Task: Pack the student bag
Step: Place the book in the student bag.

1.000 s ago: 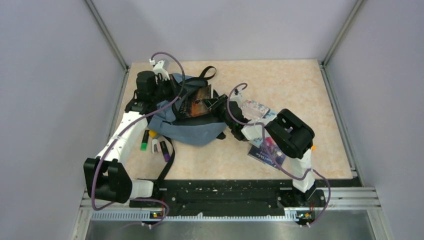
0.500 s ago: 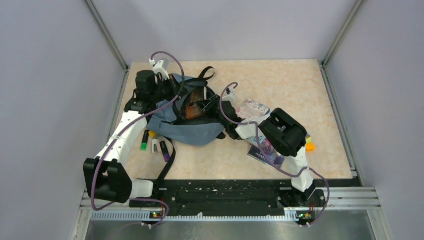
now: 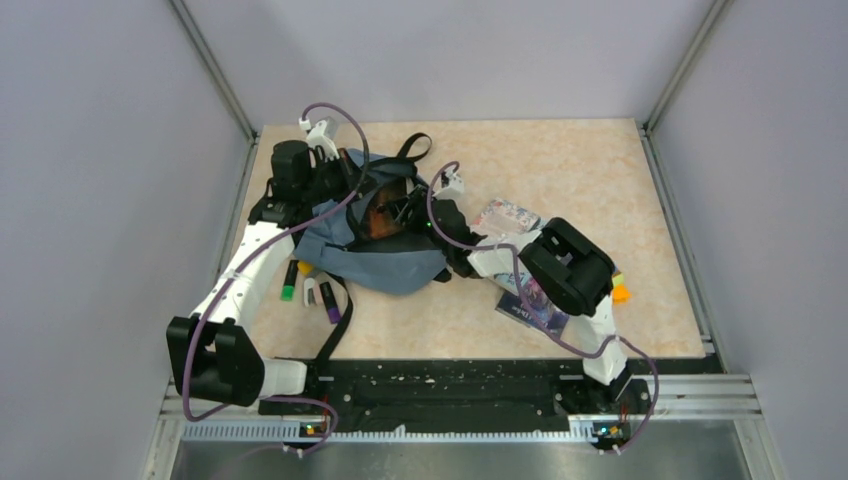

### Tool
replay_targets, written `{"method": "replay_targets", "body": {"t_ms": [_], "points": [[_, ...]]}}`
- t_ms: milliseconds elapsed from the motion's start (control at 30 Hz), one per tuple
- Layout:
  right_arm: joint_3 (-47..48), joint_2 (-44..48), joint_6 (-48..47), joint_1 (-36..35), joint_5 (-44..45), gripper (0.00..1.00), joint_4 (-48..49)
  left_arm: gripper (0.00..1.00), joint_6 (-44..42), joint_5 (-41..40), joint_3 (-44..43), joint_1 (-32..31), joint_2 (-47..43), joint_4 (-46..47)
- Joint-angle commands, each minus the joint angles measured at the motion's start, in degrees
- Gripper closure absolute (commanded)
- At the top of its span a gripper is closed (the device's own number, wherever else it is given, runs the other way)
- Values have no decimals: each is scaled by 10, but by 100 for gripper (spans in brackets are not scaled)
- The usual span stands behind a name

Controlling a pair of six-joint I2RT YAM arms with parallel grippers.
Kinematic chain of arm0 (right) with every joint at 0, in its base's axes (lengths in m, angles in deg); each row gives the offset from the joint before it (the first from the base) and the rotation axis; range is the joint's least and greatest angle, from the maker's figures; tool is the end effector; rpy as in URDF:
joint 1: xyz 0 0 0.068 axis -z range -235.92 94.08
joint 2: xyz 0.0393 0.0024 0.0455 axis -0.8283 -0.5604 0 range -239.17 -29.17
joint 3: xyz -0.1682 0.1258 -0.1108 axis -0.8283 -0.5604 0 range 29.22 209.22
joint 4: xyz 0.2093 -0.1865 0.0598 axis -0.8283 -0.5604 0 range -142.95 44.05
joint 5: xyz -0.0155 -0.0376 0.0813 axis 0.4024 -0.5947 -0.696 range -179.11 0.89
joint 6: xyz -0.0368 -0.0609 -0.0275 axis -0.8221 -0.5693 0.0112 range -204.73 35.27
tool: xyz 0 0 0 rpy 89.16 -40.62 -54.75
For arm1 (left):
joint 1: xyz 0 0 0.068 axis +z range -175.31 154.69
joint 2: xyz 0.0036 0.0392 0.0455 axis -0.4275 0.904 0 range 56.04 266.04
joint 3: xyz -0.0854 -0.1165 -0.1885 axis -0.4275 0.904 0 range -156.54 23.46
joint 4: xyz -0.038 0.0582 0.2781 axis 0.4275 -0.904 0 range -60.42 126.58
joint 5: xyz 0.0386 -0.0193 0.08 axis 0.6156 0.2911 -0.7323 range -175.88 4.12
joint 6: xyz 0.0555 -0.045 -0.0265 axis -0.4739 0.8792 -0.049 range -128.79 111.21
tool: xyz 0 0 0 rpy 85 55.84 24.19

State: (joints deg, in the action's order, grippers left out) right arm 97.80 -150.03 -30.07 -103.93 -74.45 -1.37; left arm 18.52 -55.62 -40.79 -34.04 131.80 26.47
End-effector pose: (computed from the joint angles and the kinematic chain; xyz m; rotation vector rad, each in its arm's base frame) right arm 0.3370 0.3500 0.1120 0.3099 1.8050 1.0955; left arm 0.3538 -0.0873 0.2906 0.0392 2.0079 -0.9229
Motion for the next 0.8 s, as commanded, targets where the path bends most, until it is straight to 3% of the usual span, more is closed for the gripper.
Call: {"method": "replay_targets", "body": {"t_ms": [0, 100, 400, 567, 667, 767], "points": [[-19, 109, -91, -7, 15, 44, 46, 100, -2, 3, -23, -2, -21, 39], [-46, 165, -144, -21, 30, 32, 32, 100, -11, -11, -27, -2, -23, 26], [-163, 364, -285, -49, 81, 23, -84, 100, -39, -58, -45, -2, -26, -21], [-178, 477, -393, -26, 52, 10, -249, 100, -44, -70, -42, -2, -33, -40], [-171, 509, -417, 24, -30, 9, -379, 100, -45, -74, -37, -3, -36, -43], [-182, 525, -477, 42, -48, 10, -442, 100, -48, -71, -42, -2, -41, -48]]}}
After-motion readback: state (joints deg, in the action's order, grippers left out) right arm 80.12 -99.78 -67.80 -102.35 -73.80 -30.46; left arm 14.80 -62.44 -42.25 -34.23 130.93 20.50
